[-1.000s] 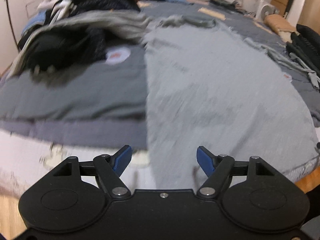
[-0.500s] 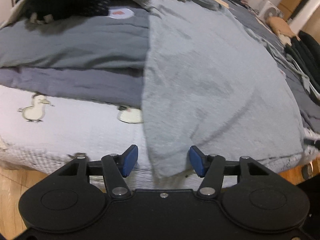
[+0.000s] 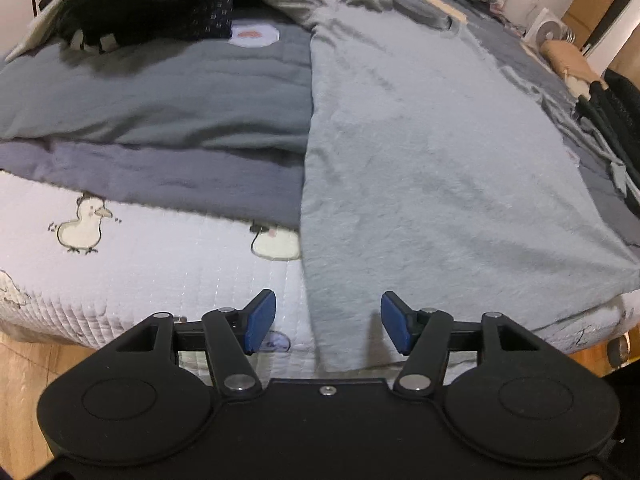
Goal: Fold clothes
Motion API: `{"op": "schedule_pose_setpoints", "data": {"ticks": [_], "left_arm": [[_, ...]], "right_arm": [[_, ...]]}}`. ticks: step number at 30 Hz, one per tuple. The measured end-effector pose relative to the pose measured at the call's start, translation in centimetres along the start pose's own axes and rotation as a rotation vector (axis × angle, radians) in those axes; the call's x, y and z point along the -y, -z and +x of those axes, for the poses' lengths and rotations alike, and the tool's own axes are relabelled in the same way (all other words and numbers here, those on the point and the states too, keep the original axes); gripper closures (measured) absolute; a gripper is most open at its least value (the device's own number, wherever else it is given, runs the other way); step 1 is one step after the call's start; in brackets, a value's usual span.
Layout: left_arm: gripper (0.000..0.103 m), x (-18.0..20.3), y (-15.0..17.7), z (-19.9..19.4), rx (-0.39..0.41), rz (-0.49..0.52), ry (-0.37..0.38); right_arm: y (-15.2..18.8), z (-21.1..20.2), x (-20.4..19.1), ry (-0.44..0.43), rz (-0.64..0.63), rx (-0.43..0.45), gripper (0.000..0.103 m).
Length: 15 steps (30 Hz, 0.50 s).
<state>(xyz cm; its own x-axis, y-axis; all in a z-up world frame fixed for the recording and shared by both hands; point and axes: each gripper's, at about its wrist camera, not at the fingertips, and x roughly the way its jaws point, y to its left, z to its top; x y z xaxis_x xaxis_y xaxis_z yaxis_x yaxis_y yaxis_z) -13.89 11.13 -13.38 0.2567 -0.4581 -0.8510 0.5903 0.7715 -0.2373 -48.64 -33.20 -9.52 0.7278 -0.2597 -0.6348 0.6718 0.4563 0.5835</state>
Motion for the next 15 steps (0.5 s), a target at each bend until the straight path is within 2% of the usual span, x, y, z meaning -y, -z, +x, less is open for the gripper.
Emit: {"op": "schedule_pose_setpoints", "data": {"ticks": [5, 7, 8, 10, 15], "left_arm": [[0.048, 1.5, 0.4, 1.4, -0.041, 0.087, 0.002], [0.083, 1.7, 0.4, 1.4, -0.037, 0.089, 0.025], [0.084, 1.7, 0.4, 1.4, -0.039, 0.079, 0.024], [0.096, 1.9, 0.6, 1.1, -0.035, 0.082, 0.032], [0.097, 3.1, 0.5, -1.3, 0.008, 0.124, 0.062]], "right_arm": [[-0.1, 0.0, 0.0, -0.007, 0.01, 0.0, 0.101], [0.0, 0.0, 0.1, -0.011, 0.015, -0.01, 0.101], [0.0, 0.0, 0.1, -0.012, 0.017, -0.012, 0.101], [-0.1, -0.3, 0.1, -0.029, 0.032, -0.01, 0.101], [-0.5, -1.4, 0.1, -0.076, 0.072, 0.002, 0.101]]}}
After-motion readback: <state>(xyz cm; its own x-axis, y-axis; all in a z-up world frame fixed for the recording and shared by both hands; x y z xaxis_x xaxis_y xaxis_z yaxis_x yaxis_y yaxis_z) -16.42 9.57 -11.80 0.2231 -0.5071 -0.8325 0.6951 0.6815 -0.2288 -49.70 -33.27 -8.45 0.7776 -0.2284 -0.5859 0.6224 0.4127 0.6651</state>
